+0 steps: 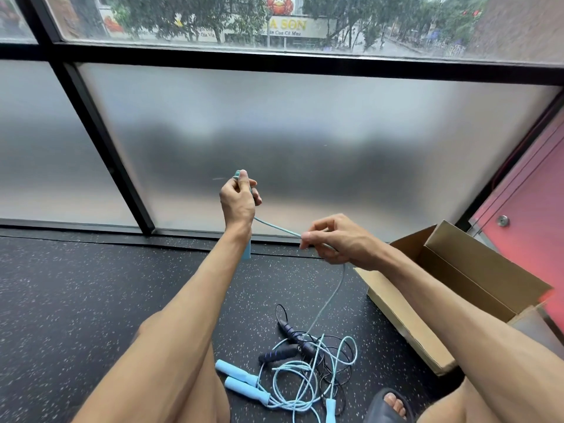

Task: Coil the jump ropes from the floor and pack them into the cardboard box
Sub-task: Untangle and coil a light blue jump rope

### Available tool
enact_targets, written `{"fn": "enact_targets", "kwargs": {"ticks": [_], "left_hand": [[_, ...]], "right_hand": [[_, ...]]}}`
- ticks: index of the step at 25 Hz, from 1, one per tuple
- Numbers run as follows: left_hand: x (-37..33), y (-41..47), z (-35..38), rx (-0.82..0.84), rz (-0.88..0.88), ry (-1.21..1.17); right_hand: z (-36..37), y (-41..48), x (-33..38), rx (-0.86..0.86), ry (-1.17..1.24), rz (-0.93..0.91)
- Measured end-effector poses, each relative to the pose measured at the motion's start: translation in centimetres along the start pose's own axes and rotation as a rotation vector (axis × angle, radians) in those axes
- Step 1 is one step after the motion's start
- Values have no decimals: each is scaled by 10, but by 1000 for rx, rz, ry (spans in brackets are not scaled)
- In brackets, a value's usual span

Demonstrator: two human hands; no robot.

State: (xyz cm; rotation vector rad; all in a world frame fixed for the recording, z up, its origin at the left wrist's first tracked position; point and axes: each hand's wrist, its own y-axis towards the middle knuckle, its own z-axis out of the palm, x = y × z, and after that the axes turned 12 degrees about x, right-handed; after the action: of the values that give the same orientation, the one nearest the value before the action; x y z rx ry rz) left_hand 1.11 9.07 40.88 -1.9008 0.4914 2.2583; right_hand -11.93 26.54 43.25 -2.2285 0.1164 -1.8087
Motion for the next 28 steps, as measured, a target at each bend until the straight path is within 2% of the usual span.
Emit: {"fn": "enact_targets", "kwargs": {"ticks": [5,8,13,18,23,25,28], "left_hand": [[11,-5,7,139,6,314],[11,-15,15,364,-72,471],[3,-33,26,788,-241,471],[-9,-42,24,993,-359,177],[-12,-37,23,1130,-513,-206],[-16,-36,23,1130,-527,-432],[-19,-33,21,1023,-497,-653]], "right_hand": [[0,-4,7,16,-36,-155],[-2,-3,9,-107,-93,-246],[-21,1,0,-350,-127,-285],[-37,7,-15,-481,-166,-278],[-34,12,-22,-522,-159,-240],[-27,14,-23,-473,-61,-203],[-15,17,-29,-337,154,-111]]}}
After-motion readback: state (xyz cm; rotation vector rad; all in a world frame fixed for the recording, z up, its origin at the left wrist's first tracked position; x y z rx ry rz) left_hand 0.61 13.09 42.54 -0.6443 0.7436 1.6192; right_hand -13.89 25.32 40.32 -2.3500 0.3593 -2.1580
